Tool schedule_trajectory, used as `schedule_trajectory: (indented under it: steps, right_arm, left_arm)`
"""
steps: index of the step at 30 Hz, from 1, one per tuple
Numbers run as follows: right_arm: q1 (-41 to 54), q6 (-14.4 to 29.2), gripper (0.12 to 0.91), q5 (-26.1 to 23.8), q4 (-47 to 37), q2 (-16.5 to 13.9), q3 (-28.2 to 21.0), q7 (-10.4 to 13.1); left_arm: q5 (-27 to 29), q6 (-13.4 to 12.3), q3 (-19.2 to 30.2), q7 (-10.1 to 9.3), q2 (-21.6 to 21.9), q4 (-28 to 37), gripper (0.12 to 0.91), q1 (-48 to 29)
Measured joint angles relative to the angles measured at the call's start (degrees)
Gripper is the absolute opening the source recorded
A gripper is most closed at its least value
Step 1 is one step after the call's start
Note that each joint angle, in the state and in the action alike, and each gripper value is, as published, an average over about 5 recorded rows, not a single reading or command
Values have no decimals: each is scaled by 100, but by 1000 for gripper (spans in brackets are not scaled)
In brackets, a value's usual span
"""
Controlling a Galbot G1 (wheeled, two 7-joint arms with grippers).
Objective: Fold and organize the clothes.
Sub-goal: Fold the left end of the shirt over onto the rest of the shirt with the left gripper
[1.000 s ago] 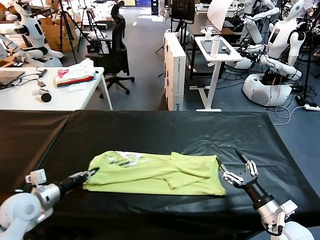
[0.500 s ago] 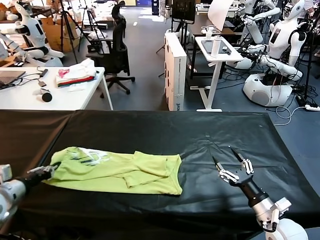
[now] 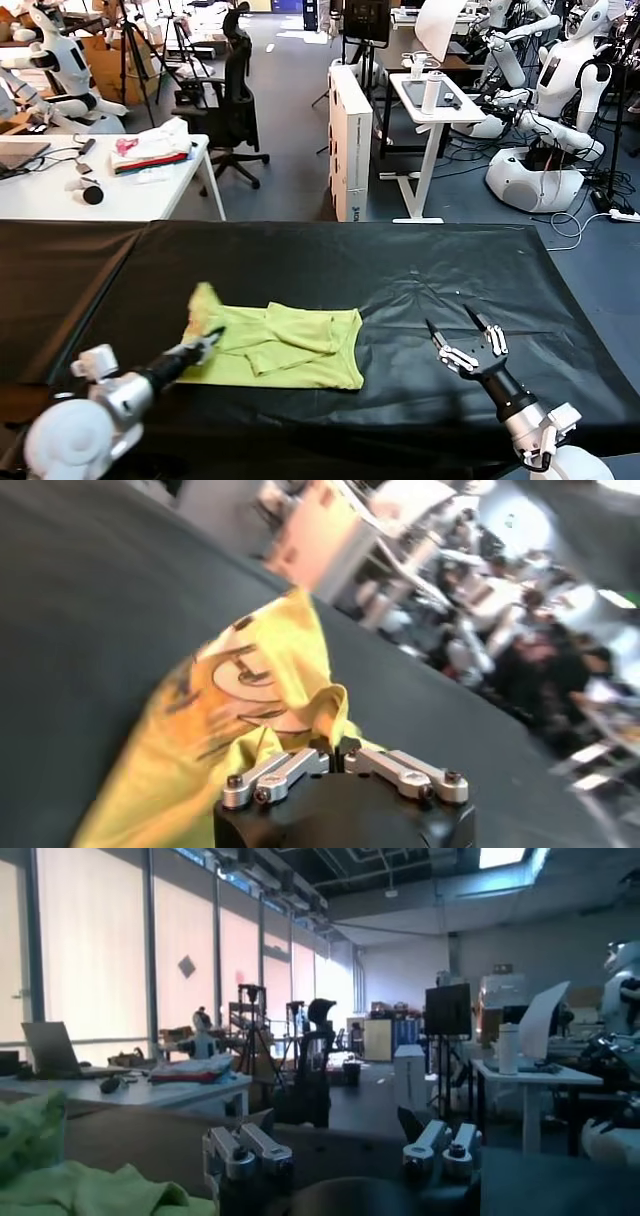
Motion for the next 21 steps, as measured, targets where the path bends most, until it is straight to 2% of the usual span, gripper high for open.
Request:
schedule_trajectory:
  steps: [9,21]
  right_arm:
    - [-8,5,907,-85,-67,93,-20,0]
    - [0,-2,907,-98,-104,113,-38,2]
  left_arm:
    - [160,-1,916,-30,-455,147,182,-468]
    - [351,-1,1444,-24,-834,63,182,-411]
